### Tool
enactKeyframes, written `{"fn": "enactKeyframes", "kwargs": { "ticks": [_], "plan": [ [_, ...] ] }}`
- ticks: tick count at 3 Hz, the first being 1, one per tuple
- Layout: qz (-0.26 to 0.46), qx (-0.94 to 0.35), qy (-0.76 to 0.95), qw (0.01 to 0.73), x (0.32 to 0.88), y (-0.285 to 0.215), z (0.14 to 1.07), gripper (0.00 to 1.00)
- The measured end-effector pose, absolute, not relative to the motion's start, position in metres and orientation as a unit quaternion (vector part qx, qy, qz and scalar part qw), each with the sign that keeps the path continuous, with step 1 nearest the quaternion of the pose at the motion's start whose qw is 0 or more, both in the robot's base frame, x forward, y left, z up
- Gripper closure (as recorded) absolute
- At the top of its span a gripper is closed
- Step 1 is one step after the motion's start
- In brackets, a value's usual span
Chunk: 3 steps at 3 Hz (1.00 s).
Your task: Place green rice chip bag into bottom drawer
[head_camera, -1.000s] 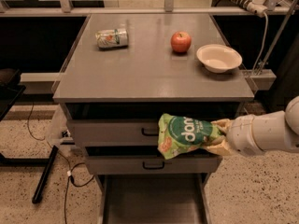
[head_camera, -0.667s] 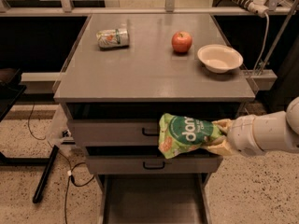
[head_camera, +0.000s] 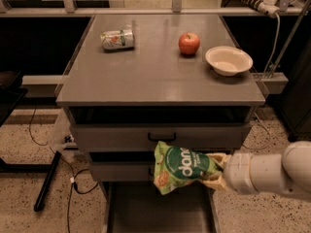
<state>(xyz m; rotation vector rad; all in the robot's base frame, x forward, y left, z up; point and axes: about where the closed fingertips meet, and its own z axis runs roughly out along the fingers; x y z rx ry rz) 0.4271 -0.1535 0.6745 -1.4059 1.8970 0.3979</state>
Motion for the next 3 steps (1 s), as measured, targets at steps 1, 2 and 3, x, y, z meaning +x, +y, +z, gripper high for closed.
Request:
{"fn": "enactKeyframes", "kwargs": {
  "ticks": [1, 2, 3],
  "plan": [
    [0.167, -0.535, 0.724, 0.402, 0.411, -0.144, 0.628, 1.0],
    [0.169, -0.529, 0.725, 0.408, 0.411, -0.145, 0.578, 1.0],
    [0.189, -0.526, 0.735, 0.384, 0.42, -0.157, 0.526, 1.0]
  ]
}}
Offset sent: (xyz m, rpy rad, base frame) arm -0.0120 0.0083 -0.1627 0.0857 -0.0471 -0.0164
